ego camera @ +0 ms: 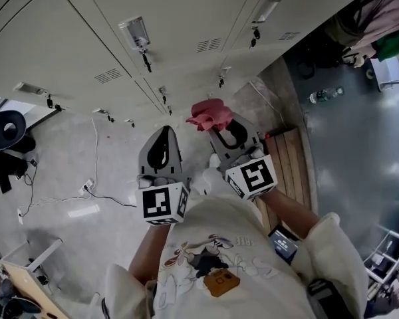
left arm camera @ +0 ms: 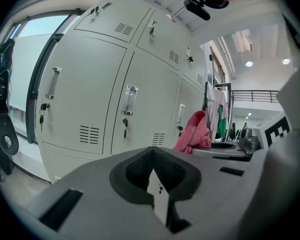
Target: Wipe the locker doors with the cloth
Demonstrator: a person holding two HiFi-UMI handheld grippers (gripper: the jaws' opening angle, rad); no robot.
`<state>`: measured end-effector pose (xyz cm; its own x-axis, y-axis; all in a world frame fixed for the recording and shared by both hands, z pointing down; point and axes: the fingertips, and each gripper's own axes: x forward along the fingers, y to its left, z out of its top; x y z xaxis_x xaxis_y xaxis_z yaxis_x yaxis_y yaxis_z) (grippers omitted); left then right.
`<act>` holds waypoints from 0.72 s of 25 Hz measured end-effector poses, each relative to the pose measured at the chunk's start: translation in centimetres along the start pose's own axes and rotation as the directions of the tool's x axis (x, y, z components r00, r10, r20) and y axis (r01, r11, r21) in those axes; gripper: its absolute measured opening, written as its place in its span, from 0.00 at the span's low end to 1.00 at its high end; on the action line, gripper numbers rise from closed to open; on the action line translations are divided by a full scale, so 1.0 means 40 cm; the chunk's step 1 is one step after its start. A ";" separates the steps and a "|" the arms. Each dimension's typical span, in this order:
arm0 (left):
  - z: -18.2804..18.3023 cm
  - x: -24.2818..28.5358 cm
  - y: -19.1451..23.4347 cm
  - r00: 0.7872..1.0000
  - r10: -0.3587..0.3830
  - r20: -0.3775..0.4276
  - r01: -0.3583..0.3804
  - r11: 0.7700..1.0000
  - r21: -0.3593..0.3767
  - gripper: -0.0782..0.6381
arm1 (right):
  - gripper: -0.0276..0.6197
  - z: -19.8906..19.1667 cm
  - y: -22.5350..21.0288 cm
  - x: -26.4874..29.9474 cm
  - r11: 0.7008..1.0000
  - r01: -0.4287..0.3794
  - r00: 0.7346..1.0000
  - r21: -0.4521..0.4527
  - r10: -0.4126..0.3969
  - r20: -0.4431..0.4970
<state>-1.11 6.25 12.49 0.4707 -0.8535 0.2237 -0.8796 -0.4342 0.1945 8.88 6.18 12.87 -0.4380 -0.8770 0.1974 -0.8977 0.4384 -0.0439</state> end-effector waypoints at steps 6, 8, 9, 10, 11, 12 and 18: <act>0.019 -0.033 -0.046 1.000 -0.021 -0.002 0.021 1.000 0.012 0.11 | 0.26 0.026 0.035 -0.057 0.999 -0.038 0.999 0.035 0.038 -0.016; 0.025 -0.034 -0.057 1.000 -0.026 -0.002 0.026 0.999 0.019 0.11 | 0.26 0.023 0.043 -0.063 0.996 -0.067 0.997 0.057 0.069 -0.034; 0.031 -0.034 -0.060 1.000 -0.025 0.001 0.025 0.999 0.022 0.11 | 0.26 0.028 0.047 -0.064 0.995 -0.080 0.996 0.057 0.082 -0.031; 0.037 -0.036 -0.064 1.000 -0.024 0.005 0.024 0.999 0.026 0.11 | 0.26 0.034 0.049 -0.067 0.994 -0.092 0.995 0.051 0.094 -0.026; 0.043 -0.038 -0.068 1.000 -0.022 0.009 0.021 0.999 0.028 0.11 | 0.26 0.040 0.050 -0.070 0.994 -0.102 0.994 0.044 0.103 -0.021; 0.048 -0.040 -0.073 1.000 -0.020 0.013 0.019 0.999 0.030 0.11 | 0.26 0.046 0.050 -0.074 0.993 -0.110 0.994 0.037 0.111 -0.015; 0.047 -0.056 -0.107 1.000 -0.020 0.010 0.020 0.999 -0.029 0.11 | 0.26 0.045 0.044 -0.111 0.989 -0.141 0.989 0.043 0.142 -0.039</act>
<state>1.48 9.50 9.35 0.4872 -0.8476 0.2102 -0.8677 -0.4425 0.2265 9.15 10.48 10.16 -0.5591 -0.7975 0.2269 -0.8284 0.5486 -0.1130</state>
